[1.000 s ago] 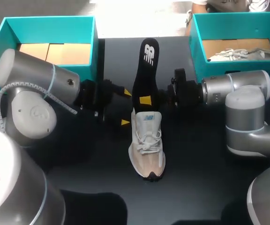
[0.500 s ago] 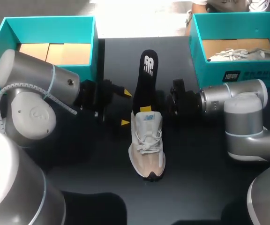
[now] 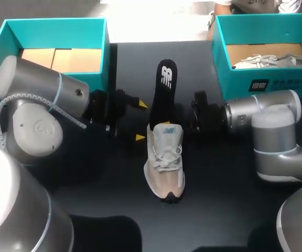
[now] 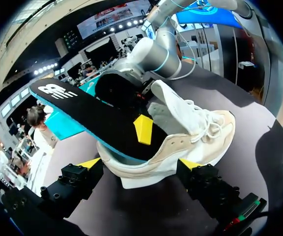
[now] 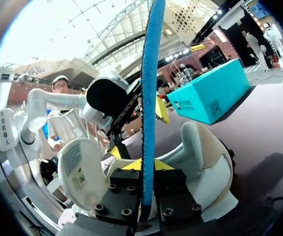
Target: Take the shoe out of the shoebox, open the shoe tongue, remove and reinsert the insole, then place the shoe into the shoebox
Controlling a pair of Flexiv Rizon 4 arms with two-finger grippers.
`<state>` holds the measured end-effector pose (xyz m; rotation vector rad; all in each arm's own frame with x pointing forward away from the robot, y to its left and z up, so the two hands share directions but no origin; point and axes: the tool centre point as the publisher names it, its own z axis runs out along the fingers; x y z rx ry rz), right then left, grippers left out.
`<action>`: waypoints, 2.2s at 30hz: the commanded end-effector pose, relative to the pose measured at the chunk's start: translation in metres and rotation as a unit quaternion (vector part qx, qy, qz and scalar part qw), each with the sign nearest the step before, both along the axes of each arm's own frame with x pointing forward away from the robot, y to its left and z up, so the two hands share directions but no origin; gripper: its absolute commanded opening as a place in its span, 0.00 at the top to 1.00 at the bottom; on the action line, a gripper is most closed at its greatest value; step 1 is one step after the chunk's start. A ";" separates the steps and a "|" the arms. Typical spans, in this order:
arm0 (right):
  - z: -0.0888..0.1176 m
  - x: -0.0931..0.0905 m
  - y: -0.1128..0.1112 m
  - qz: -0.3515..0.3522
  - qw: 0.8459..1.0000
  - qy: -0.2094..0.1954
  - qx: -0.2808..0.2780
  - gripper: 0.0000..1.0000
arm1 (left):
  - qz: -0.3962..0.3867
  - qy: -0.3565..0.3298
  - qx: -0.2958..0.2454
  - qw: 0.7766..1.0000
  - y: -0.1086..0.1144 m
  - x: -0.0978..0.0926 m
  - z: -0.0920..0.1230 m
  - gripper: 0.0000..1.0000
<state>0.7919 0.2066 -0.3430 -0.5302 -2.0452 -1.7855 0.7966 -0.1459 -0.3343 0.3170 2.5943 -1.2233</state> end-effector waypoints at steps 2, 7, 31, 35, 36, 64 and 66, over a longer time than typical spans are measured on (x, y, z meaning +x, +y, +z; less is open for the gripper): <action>0.011 -0.001 0.001 0.004 1.000 -0.007 -0.011 0.82 | 0.000 0.001 0.003 1.000 -0.001 0.000 0.001 0.00; 0.019 0.001 0.000 0.008 1.000 -0.017 -0.021 0.80 | 0.000 0.001 0.003 1.000 -0.001 0.000 0.001 0.00; -0.014 -0.019 -0.015 0.051 0.993 0.072 -0.079 1.00 | 0.000 0.001 0.003 1.000 -0.001 0.000 0.001 0.00; -0.021 -0.026 -0.014 0.052 0.992 0.084 -0.081 1.00 | 0.000 0.001 0.003 1.000 -0.001 0.000 0.001 0.00; -0.021 -0.026 -0.014 0.053 0.992 0.084 -0.081 1.00 | 0.000 0.001 0.003 1.000 -0.001 0.000 0.001 0.00; -0.008 -0.002 -0.016 0.056 0.992 0.053 -0.095 1.00 | 0.000 0.001 0.003 1.000 -0.001 0.000 0.001 0.00; -0.013 -0.011 -0.016 0.059 0.991 0.064 -0.102 1.00 | 0.000 0.001 0.003 1.000 -0.001 0.000 0.001 0.00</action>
